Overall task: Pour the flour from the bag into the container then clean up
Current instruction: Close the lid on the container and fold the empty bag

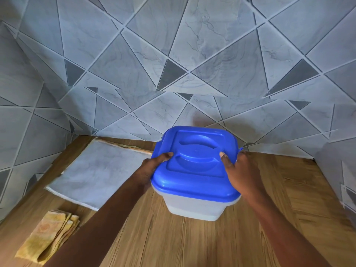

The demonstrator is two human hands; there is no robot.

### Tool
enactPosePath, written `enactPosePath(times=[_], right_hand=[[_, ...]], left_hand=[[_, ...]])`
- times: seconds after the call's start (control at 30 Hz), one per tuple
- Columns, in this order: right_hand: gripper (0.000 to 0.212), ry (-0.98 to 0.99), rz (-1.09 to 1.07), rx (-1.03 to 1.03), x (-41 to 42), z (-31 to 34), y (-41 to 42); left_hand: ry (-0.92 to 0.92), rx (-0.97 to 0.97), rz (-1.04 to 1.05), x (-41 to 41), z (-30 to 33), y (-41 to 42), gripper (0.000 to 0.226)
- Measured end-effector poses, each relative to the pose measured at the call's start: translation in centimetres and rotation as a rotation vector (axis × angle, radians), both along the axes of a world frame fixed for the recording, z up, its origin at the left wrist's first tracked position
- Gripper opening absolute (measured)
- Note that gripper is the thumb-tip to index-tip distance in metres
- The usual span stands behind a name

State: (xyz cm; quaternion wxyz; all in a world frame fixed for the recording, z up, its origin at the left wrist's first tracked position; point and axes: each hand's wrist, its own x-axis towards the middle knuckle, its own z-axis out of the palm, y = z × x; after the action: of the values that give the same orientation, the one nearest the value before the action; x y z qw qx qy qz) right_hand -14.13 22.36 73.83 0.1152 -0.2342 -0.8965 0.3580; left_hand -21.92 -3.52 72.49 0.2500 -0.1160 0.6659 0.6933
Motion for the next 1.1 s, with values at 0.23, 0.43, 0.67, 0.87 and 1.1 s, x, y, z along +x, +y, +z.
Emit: enactPosePath(times=[0.23,0.43,0.67,0.87,1.1], right_hand=[[0.051,0.025,-0.01,-0.038,0.2,-0.3,-0.3],[0.052,0.011,-0.015,-0.079,0.4,-0.1,-0.4],[0.063,-0.011,-0.029,-0.114,0.0,-0.7,-0.4],[0.062,0.031,-0.06,-0.224,0.4,-0.2,-0.8],[0.098,0.047,0.022,-0.383,3.0,-1.5,-0.3]], left_hand=[[0.19,-0.322,0.142,-0.5,0.3,-0.1,0.08],[0.466,-0.691,0.102,0.2,1.5,0.8,0.068],[0.632,-0.876,0.034,0.2,1.3,1.0,0.053],[0.732,-0.776,-0.029,1.4,0.0,0.7,0.057],[0.8,-0.45,0.137,4.1,-1.8,1.4,0.077]])
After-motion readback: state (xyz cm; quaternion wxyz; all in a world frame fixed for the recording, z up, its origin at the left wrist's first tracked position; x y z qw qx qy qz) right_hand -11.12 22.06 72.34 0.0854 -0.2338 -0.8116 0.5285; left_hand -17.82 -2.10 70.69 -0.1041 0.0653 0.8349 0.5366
